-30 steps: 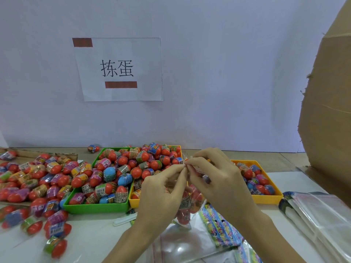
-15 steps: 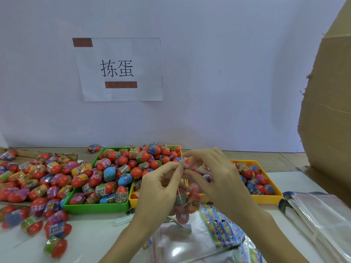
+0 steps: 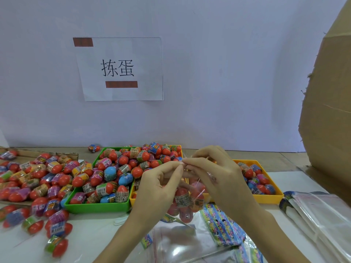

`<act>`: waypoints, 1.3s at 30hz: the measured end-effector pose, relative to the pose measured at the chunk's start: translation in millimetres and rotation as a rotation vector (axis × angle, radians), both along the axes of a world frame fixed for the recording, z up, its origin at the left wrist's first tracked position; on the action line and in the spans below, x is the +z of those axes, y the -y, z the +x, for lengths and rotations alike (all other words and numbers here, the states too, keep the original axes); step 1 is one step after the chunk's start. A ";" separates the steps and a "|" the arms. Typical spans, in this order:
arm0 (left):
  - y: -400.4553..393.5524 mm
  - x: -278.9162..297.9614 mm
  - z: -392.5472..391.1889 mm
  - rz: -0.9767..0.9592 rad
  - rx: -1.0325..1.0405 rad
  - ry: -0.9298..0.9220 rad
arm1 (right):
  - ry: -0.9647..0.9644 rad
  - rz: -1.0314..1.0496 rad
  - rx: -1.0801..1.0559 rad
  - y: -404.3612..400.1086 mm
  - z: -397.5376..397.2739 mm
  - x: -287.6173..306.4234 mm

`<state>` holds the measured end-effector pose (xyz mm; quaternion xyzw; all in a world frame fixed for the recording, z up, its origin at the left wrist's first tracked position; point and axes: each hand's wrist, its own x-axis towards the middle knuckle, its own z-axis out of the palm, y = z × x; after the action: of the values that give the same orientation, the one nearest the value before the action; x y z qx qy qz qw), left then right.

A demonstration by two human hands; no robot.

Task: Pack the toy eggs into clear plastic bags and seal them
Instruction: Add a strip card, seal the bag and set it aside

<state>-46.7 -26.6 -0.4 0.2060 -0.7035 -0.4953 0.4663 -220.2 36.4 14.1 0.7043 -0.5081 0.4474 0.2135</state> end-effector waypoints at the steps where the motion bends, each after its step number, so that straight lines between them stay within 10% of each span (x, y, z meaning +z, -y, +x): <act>1: 0.0 -0.7 -0.3 0.002 0.000 0.006 | -0.007 -0.005 -0.006 -0.4 -0.5 0.8; 11: -6.4 -6.0 -4.9 -0.129 0.125 0.106 | -0.080 -0.030 -0.090 -2.3 2.3 2.7; 20: -0.6 0.6 0.5 -0.033 0.221 -0.005 | 0.533 0.428 0.143 -8.7 1.6 14.8; 31: -8.2 8.4 -0.8 -0.005 0.157 -0.081 | 0.795 0.581 0.317 -12.7 1.0 21.6; 39: -8.9 9.4 -1.6 0.000 0.163 -0.088 | 0.303 0.174 0.080 -8.1 13.7 11.2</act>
<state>-48.3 -17.7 8.9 0.2406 -0.6631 -0.4643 0.5356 -206.5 44.5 25.3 0.6643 -0.5430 0.5107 0.0548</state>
